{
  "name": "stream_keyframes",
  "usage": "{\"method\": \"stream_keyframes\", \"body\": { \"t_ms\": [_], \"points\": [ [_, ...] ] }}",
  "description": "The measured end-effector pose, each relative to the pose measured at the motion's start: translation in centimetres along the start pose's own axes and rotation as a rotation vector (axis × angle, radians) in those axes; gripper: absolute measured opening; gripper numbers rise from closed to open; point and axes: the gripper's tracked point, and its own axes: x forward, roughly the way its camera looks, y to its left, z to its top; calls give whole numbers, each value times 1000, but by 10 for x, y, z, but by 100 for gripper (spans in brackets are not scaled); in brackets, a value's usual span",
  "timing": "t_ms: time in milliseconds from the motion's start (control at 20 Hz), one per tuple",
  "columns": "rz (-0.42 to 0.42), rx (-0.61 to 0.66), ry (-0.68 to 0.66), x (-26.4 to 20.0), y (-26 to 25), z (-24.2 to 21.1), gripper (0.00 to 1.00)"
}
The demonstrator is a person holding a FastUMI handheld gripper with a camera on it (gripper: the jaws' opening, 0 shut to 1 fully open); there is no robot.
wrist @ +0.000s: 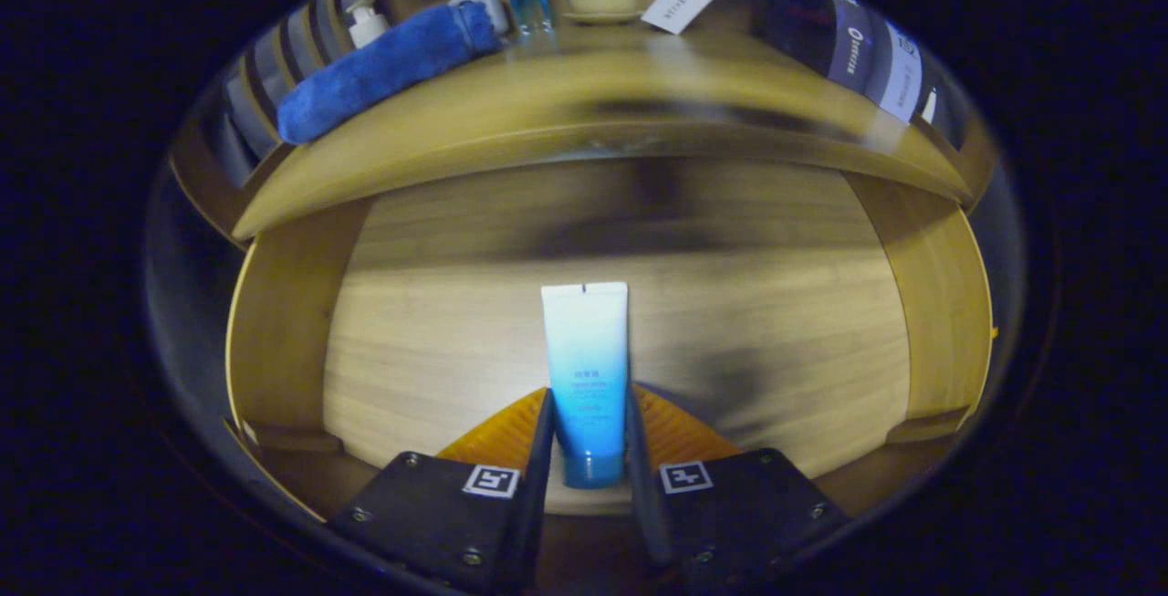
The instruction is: Pull open the drawer, take out the items inside it, and place them on the countertop above the cabinet.
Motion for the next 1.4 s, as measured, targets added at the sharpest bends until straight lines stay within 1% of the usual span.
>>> {"method": "stream_keyframes", "body": {
  "t_ms": [100, 200, 400, 550, 650, 850, 950, 1050, 1250, 1350, 1400],
  "points": [
    [36, -24, -24, -4, 8, 1, 42],
    [53, -32, -67, -18, 14, 3, 42],
    [104, -19, -190, -50, 23, 19, 42],
    [128, -45, -283, -76, 26, 26, 42],
    [152, -39, -355, -96, 28, 32, 41],
    [265, 19, -552, -146, 46, 63, 41],
    [281, 37, -653, -171, 43, 85, 41],
    [255, 48, -756, -193, 39, 110, 41],
    [101, 65, -985, -245, 15, 153, 41],
    [57, 80, -1022, -250, 8, 173, 41],
    [56, 86, -1004, -243, 8, 181, 41]
  ]
}}
